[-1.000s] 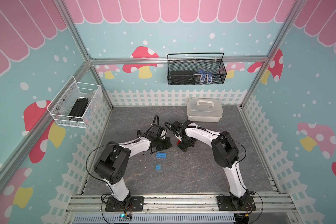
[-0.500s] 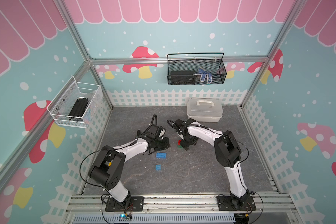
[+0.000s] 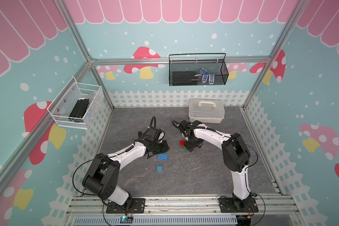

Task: Assemble the number 5 with lego
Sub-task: Assemble the lego brick with the lego brick.

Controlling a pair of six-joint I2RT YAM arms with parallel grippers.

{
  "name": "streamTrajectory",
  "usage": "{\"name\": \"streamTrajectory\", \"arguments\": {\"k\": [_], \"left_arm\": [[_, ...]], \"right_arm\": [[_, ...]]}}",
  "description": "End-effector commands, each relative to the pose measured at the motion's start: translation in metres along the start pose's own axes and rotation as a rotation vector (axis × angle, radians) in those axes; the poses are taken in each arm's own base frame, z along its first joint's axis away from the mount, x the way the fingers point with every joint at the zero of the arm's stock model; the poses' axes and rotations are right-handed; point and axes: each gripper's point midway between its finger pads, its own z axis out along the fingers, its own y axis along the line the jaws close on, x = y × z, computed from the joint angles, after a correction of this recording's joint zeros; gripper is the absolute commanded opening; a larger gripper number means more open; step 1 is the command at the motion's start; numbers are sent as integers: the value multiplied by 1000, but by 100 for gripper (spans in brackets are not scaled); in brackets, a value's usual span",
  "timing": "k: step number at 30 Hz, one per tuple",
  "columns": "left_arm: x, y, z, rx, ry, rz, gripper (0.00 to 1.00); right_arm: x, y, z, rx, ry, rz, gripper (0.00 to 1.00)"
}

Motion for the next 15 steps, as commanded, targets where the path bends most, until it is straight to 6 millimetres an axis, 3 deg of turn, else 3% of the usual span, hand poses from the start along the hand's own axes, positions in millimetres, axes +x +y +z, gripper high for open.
{"name": "streamTrajectory", "arguments": {"k": [1, 6, 15], "left_arm": [[10, 10, -8, -38, 10, 9, 26], [25, 21, -19, -82, 29, 8, 38], [59, 48, -38, -224, 96, 29, 54]], "right_arm": [[4, 1, -21, -20, -52, 60, 75], [16, 7, -39, -72, -88, 140, 73], [26, 13, -41, -163, -199, 313, 72]]}}
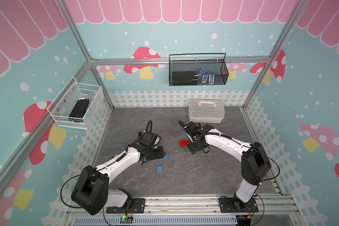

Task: Assemble the number 5 with lego
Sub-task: Assemble the lego brick with the lego brick, then pick up the lego brick from the center of the board.

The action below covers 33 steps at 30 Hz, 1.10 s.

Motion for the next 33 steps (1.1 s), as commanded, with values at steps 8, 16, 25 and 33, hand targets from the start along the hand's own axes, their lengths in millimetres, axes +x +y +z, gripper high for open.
{"name": "streamTrajectory", "arguments": {"k": [8, 16, 25, 33], "left_arm": [[43, 20, 8, -146, 116, 50, 59], [57, 24, 14, -205, 165, 61, 60], [75, 40, 20, -301, 201, 54, 49], [73, 34, 27, -296, 205, 59, 45]], "right_arm": [[-11, 9, -11, -255, -201, 211, 53], [-7, -3, -5, -280, -202, 226, 40], [-9, -5, 3, -298, -199, 224, 30], [-13, -3, 4, -318, -207, 214, 25]]}}
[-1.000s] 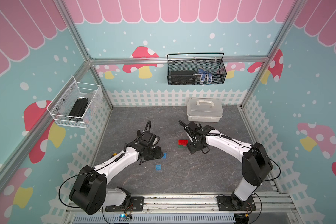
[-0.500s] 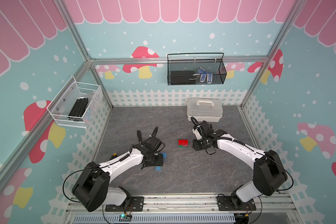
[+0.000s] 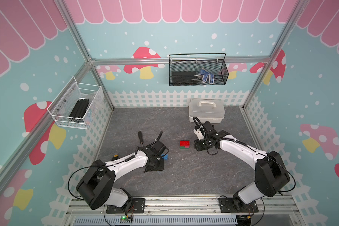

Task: Assemble the number 5 with lego
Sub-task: Pick up the lego brick from the center of the board.

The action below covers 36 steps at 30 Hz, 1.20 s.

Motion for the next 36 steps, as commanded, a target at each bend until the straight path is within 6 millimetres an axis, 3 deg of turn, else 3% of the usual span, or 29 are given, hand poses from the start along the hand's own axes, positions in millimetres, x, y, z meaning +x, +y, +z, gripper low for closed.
{"name": "streamTrajectory", "arguments": {"k": [1, 9, 14, 25, 30, 36], "left_arm": [[1, 5, 6, -41, 6, -13, 45], [-2, 1, -1, -31, -23, -22, 48], [0, 3, 2, -50, -7, -22, 44], [-3, 5, 5, -96, 7, -11, 21], [-23, -11, -23, -71, -29, 11, 16], [-70, -47, -74, -38, -98, 69, 16]], "right_arm": [[3, -2, 6, -11, 11, -1, 25], [6, -2, 9, -22, 13, 2, 23], [4, -2, 9, -25, 11, 0, 22], [-5, 24, 0, -255, -83, 98, 17], [-8, 24, -7, -360, -128, 147, 0], [-22, 26, -21, -499, -197, 178, 0]]}}
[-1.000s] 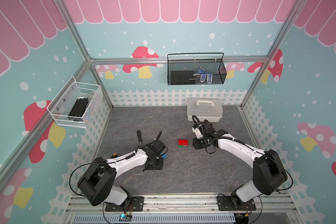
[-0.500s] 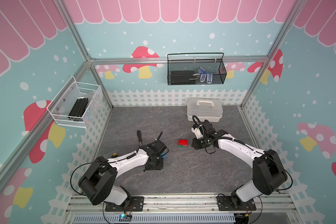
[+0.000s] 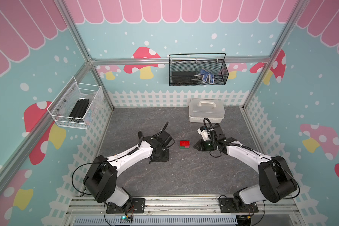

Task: Assemble the number 5 with lego
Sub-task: Pick up the lego brick from the center of the board.

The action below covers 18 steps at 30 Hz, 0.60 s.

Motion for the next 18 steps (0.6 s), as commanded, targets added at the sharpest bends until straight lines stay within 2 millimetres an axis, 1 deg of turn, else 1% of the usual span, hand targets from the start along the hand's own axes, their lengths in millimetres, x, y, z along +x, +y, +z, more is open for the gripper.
{"name": "streamTrajectory", "arguments": {"k": [1, 5, 10, 14, 18], "left_arm": [[-18, -8, -17, -36, 1, 51, 16], [-52, -34, -20, -21, 1, 87, 16], [-88, -58, -20, -18, -16, 110, 16], [-106, -73, -16, -21, -20, 119, 16], [-115, -82, -9, -21, -21, 119, 16]], "right_arm": [[-18, 20, -9, -139, -67, 0, 0], [-32, 22, -5, -232, -87, 40, 0], [-43, 23, 4, -284, -71, 49, 0], [-46, 22, 13, -321, -52, 59, 0], [-47, 20, 21, -353, -43, 75, 0]]}}
